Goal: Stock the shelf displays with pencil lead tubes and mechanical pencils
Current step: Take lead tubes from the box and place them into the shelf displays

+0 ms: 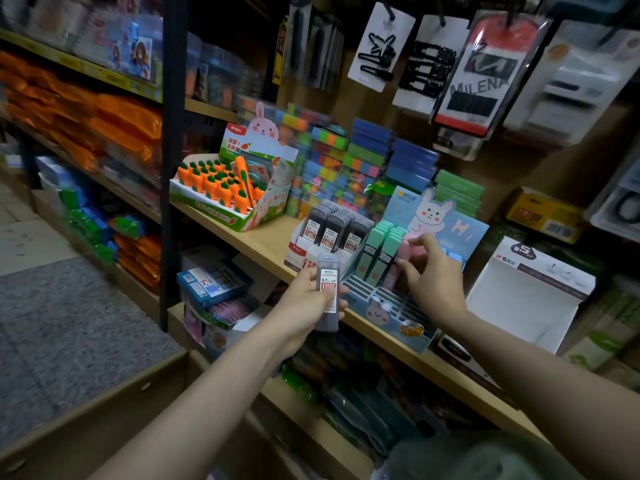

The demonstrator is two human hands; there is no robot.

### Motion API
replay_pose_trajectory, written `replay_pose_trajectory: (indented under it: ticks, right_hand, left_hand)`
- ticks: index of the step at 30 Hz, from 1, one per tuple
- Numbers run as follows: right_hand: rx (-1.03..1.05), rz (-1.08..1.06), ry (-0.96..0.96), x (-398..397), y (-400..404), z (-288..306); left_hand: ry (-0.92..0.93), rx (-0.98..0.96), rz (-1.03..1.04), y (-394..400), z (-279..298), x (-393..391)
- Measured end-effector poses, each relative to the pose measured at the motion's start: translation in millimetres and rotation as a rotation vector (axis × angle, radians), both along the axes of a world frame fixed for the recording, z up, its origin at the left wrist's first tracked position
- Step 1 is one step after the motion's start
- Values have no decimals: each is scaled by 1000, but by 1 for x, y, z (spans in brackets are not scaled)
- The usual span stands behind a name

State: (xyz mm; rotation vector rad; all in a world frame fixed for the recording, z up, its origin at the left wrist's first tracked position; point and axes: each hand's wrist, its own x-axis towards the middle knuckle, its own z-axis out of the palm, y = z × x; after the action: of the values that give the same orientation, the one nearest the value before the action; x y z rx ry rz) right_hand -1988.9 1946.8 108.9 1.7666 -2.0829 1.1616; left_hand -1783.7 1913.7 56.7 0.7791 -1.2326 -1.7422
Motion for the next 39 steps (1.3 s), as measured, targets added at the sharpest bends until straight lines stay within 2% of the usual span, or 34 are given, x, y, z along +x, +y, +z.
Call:
replay_pose_trajectory:
  ticks: [3, 8, 11, 13, 15, 18, 23, 25, 27, 29, 34, 39]
  right_hand:
    - [4, 3, 11, 4, 1, 0]
    - [73, 16, 44, 8, 12, 5]
    - [55, 7, 46, 14, 26, 9]
    - [46, 86, -28, 23, 32, 17]
    - [139, 212, -95, 39, 32, 24]
    - [256, 314, -19, 65, 23, 30]
    - [267, 318, 38, 74, 1, 38]
    - [235, 304, -9, 68, -9, 51]
    - [130, 263, -15, 63, -20, 69]
    - [18, 214, 21, 59, -32, 82]
    - [-42, 146, 140, 62, -62, 80]
    - [-38, 161, 230, 66, -78, 65]
  left_hand:
    - [2, -56, -43, 1, -4, 0]
    - [26, -45, -33, 5, -4, 4]
    - [-38, -109, -5, 7, -1, 11]
    - [-87, -182, 17, 6, 0, 15]
    - [-119, -240, 13, 6, 2, 16]
    - [-196, -295, 6, 4, 3, 15]
    - [-173, -318, 1, -4, 3, 15]
    - [-271, -384, 131, -11, 2, 15]
    - [-517, -522, 331, -19, -2, 17]
    - [-699, -666, 401, -26, -6, 22]
    - [-849, -834, 219, -34, -13, 25]
    - [-880, -838, 189, -40, -15, 22]
